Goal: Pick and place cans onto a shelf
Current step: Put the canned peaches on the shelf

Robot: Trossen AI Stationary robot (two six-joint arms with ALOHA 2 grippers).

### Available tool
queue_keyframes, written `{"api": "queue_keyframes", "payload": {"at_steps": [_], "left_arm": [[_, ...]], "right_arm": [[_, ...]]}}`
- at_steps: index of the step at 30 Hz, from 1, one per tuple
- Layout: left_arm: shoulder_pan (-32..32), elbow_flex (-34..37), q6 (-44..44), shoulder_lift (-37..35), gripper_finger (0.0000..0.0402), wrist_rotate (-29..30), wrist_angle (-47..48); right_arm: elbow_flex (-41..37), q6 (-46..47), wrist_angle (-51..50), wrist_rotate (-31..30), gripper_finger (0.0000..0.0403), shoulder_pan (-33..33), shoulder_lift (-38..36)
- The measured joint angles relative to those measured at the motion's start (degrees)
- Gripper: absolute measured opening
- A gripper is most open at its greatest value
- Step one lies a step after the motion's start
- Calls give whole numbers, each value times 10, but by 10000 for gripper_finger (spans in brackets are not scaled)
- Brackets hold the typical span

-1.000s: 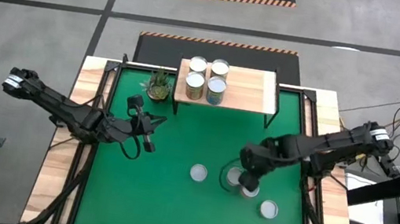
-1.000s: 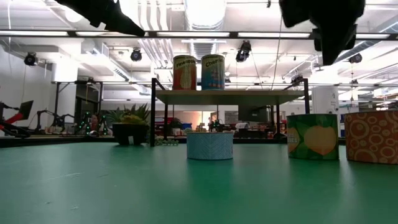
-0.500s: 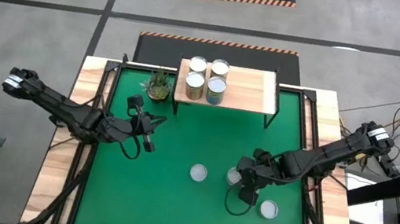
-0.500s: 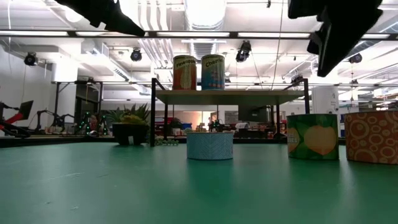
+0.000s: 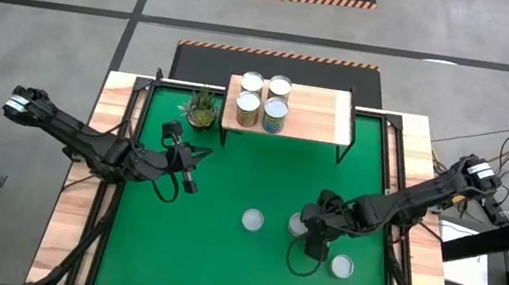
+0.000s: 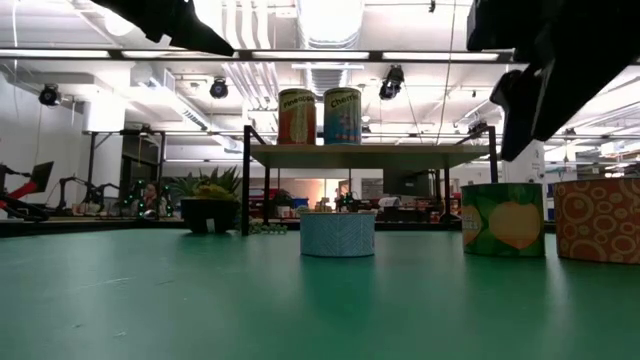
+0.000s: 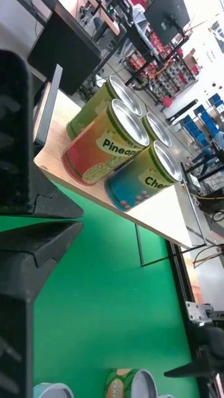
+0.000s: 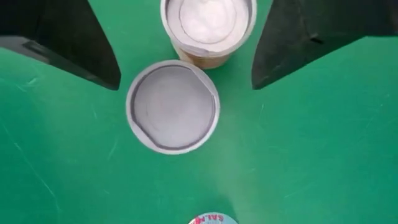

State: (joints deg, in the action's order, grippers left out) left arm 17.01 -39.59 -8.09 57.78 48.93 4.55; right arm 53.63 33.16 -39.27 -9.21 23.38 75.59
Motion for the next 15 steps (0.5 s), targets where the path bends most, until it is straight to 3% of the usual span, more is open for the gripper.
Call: {"api": "queue_keyframes", "payload": {"at_steps": [5, 15], "left_arm": [[0, 0, 0, 0, 0, 0, 0], [0, 0, -1, 0, 0, 0, 1]], "right_arm": [[-2, -1, 4, 0, 364, 0, 39], [12, -6, 8, -24, 355, -5, 118]]}}
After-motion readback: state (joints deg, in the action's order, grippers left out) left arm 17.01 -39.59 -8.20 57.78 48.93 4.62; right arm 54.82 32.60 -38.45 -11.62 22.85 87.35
